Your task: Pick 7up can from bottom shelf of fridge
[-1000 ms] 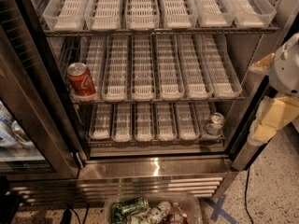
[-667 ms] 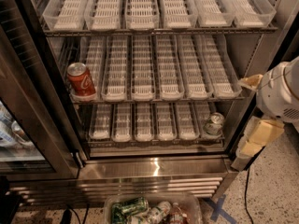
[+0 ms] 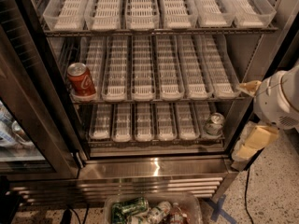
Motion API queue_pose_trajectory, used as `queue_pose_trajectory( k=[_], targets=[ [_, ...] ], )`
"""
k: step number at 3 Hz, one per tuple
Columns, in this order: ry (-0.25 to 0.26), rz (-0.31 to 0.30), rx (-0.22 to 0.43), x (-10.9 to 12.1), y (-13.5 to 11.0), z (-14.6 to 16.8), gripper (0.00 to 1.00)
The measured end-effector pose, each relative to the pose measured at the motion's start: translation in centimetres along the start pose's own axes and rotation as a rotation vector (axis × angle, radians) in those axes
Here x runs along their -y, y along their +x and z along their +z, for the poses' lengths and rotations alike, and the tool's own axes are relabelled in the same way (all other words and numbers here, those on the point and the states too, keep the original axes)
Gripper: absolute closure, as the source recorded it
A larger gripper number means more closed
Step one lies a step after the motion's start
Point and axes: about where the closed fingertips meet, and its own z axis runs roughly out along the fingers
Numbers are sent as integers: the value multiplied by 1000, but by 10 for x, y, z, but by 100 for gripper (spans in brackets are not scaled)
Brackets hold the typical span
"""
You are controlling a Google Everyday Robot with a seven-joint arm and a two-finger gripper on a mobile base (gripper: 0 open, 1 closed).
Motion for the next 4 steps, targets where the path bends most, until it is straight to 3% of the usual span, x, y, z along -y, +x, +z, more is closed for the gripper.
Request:
queue_pose_trajectory(
  k=[1,2,4],
  targets=[
    [24,31,47,-1,12,38,0],
    [80,-32,66,0,31,96,0],
    [81,-20,56,-5,36,102,0]
  ],
)
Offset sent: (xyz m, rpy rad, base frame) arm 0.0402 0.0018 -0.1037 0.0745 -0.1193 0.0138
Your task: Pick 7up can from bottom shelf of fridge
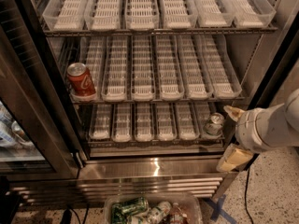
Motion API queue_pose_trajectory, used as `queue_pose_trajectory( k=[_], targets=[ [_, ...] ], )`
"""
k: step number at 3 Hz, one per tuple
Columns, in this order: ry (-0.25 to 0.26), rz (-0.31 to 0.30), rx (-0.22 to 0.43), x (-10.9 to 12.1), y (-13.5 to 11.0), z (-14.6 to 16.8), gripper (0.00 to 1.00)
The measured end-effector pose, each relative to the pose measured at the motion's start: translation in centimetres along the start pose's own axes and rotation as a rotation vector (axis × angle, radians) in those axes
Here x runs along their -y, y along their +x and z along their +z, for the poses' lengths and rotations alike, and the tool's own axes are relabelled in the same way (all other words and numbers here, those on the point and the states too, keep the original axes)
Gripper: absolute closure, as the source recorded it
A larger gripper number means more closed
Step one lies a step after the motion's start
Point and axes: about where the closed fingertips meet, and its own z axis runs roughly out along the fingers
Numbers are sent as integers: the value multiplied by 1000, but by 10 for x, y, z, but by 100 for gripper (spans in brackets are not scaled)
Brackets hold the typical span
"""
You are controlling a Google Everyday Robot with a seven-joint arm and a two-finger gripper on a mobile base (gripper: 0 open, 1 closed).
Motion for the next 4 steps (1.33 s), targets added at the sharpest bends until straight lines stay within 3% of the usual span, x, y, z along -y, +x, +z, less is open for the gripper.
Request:
queue_pose_trajectory(
  k=[2,4],
  targets=[
    [48,146,-31,-32,49,48,0],
    [104,244,11,-41,79,90,0]
  ],
)
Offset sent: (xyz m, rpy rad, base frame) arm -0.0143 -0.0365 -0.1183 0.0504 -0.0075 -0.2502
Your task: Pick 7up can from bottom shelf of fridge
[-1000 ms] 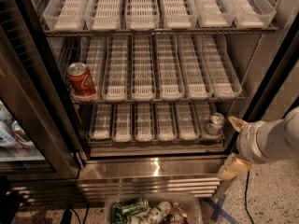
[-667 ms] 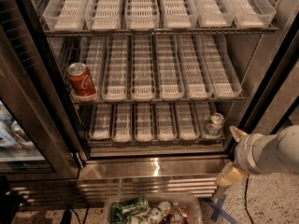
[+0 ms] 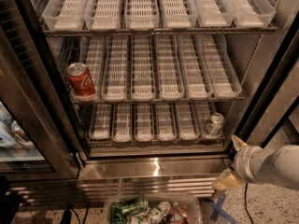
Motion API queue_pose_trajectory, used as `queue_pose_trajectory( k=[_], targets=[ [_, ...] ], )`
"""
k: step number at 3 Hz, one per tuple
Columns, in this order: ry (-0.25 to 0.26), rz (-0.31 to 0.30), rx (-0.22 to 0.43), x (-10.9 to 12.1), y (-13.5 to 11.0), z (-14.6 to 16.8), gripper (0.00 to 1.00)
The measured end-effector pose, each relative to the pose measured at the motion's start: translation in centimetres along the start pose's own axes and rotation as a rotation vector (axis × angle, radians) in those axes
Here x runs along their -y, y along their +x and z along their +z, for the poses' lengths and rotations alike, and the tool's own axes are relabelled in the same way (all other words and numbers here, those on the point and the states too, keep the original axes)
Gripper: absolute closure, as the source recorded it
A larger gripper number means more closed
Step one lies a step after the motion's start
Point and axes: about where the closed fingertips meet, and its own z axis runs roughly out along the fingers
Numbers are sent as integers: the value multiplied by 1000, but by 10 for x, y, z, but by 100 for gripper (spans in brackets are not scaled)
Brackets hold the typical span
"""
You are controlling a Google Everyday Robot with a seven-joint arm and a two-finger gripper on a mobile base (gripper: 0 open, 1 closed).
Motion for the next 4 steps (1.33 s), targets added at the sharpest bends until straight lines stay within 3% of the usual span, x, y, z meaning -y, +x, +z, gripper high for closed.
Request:
queue_pose_trajectory(
  k=[2,4],
  targets=[
    [3,26,34,2,-1,5,0],
    [118,149,216,28,-10,20,0]
  ],
)
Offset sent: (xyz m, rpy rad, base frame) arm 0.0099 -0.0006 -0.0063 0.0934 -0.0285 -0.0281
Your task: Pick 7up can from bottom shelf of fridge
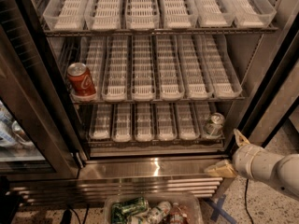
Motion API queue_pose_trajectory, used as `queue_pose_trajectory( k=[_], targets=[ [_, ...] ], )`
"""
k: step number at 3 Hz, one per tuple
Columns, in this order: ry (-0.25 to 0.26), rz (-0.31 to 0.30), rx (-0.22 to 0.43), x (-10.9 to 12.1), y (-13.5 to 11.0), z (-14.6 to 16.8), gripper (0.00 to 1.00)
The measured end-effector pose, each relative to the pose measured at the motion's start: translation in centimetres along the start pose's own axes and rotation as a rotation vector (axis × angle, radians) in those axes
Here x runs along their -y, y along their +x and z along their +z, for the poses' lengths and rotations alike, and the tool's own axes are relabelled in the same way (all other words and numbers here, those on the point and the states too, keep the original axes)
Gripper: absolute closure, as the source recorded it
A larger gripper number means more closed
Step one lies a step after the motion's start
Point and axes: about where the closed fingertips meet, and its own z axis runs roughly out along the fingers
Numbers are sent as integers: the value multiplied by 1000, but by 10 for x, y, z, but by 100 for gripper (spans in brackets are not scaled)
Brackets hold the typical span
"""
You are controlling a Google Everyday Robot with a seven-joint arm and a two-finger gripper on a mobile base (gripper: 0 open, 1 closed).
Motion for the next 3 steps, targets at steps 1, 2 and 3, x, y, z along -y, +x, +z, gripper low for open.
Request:
queue_pose_trajectory(
  k=[1,2,3],
  targets=[
    [74,76,80,9,-2,9,0],
    [84,82,93,10,-1,13,0],
    [138,85,109,19,0,25,0]
  ],
)
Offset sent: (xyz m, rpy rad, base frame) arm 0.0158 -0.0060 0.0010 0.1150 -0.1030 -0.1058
